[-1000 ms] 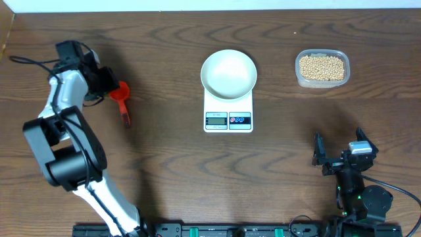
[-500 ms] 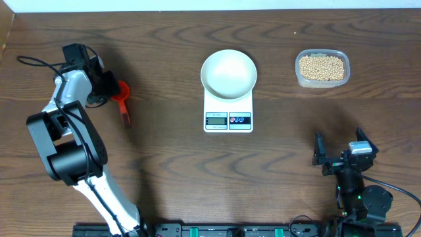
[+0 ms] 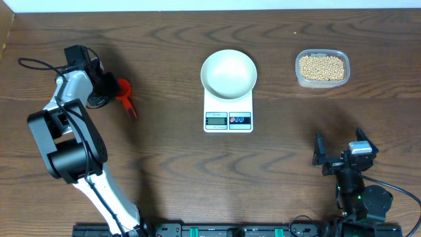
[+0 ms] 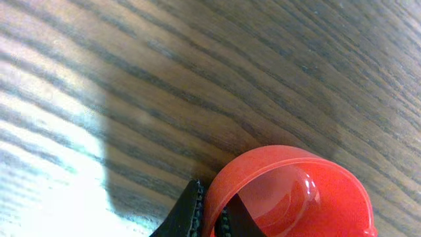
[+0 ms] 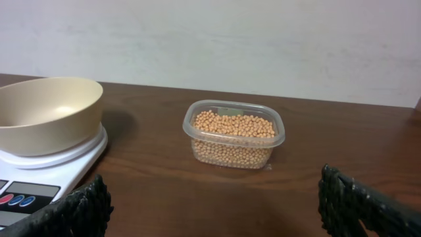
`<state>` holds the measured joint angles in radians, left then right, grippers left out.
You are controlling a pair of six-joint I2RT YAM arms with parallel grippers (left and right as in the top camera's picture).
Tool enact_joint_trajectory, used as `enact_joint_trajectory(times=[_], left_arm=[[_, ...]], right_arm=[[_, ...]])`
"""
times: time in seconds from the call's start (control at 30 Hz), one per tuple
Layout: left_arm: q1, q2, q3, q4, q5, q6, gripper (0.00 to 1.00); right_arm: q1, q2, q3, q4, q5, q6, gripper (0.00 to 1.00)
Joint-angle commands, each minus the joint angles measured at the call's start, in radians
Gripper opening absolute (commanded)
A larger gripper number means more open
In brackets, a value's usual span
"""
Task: Scoop item into bowl and weigh 50g on scale
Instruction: 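Lift the red scoop and carry it right toward the bowl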
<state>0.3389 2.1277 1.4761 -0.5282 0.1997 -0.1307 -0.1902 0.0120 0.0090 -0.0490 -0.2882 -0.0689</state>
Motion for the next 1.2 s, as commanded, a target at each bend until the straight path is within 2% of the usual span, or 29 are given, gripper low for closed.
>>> enact_joint_trajectory(times=[0.0,0.13,0.3,0.43,0.63,0.77,1.0,1.17], left_arm=[[0.002,-0.114,0.001,-0.003,-0.006,-0.129,0.07],[0.0,-0.259,0.001,-0.008,0.013,-0.309,0.07],[-0.042,-0.399,0.001,-0.008,0.18,-0.501,0.07],[-0.126,-0.447,0.001,-0.01,0.221,-0.597,0.07],[-0.312,-0.456,0.001,-0.008,0.219,-0.669,0.07],[-0.413,-0.456,0.001,-0.008,0.212,-0.778,0.07],[-0.608,-0.455,0.001,0.001,0.042,-0.925,0.07],[-0.682,-0.455,0.001,0.034,-0.014,-0.945,0.07]], right_arm=[[0.008,-0.005,-0.003,-0.004,-0.002,0.012,0.99],[0.008,-0.005,-0.003,-0.004,-0.002,0.012,0.99],[0.008,-0.005,-0.003,-0.004,-0.002,0.012,0.99],[0.008,-0.005,-0.003,-0.004,-0.002,0.012,0.99],[0.008,-0.005,-0.003,-0.004,-0.002,0.012,0.99],[0.008,-0.005,-0.003,-0.003,-0.002,0.012,0.99],[0.008,-0.005,-0.003,-0.003,-0.029,0.015,0.99],[0.008,-0.005,-0.003,-0.001,-0.034,0.172,0.99]])
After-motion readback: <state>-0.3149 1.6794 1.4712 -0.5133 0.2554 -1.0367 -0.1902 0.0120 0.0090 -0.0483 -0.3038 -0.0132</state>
